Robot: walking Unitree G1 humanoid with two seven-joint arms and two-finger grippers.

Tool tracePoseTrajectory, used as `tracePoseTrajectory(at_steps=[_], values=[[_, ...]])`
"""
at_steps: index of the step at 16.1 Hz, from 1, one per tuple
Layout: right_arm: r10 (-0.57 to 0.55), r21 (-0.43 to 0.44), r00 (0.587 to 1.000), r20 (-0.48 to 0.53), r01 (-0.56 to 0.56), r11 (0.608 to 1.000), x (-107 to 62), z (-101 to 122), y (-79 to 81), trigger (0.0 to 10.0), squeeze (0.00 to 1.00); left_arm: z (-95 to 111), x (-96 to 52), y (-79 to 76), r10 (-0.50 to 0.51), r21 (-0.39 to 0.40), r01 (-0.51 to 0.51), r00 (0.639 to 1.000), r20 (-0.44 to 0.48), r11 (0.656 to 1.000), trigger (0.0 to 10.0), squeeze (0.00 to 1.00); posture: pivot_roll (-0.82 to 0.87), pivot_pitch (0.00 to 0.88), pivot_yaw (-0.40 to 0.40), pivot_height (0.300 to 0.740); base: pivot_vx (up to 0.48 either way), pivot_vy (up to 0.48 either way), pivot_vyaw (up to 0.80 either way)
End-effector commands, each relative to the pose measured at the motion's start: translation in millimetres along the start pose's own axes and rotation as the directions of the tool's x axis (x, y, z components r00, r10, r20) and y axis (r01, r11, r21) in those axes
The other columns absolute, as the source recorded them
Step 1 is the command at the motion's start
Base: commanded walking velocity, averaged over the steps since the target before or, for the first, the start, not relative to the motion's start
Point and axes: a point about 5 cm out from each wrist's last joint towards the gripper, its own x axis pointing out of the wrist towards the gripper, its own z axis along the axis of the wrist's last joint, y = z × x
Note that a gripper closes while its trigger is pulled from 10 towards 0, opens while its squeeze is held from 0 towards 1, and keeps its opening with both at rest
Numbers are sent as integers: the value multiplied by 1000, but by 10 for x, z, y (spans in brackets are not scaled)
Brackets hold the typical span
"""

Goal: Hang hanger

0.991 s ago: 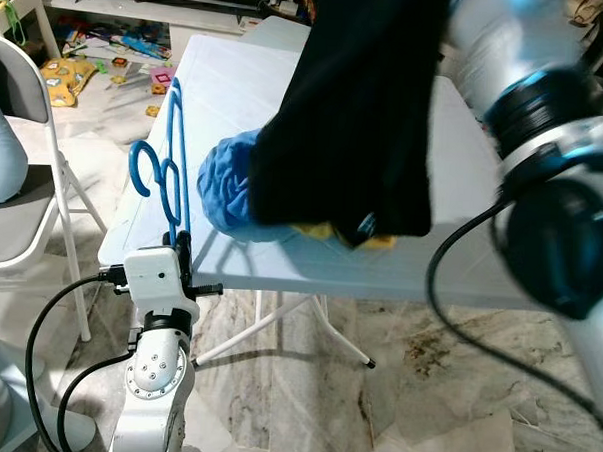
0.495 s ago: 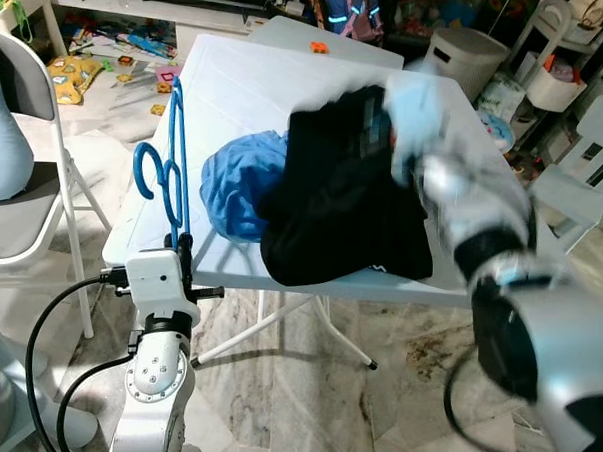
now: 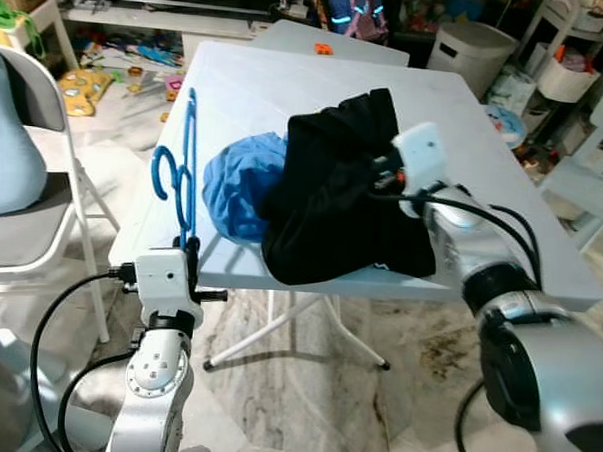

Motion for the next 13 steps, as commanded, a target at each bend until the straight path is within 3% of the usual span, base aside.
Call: tracePoseTrajectory(at_steps=[1, 5, 7, 13], values=[[0, 27, 1000, 0, 0, 1000, -62, -53, -61, 10000, 1000, -99, -17, -22, -18, 17, 19, 998, -56, 1000, 10000, 0, 187, 75, -82, 740, 0, 0, 0], [-12, 92, 1000, 25, 9, 996, -209, -153, -176, 10000, 1000, -95, -11, 18, 11, 34, -9, 998, -59, 999, 10000, 0, 189, 78, -79, 740, 0, 0, 0], [-45, 112, 992, 119, 32, 993, -303, -77, -275, 10000, 1000, -110, -20, 60, 40, 64, -36, 997, -64, 997, 10000, 0, 175, 73, -76, 740, 0, 0, 0], [-83, 148, 975, 207, 52, 988, -454, -39, -290, 10000, 1000, -100, -5, 102, 29, 96, -23, 998, -60, 995, 10000, 0, 143, 68, -56, 740, 0, 0, 0]])
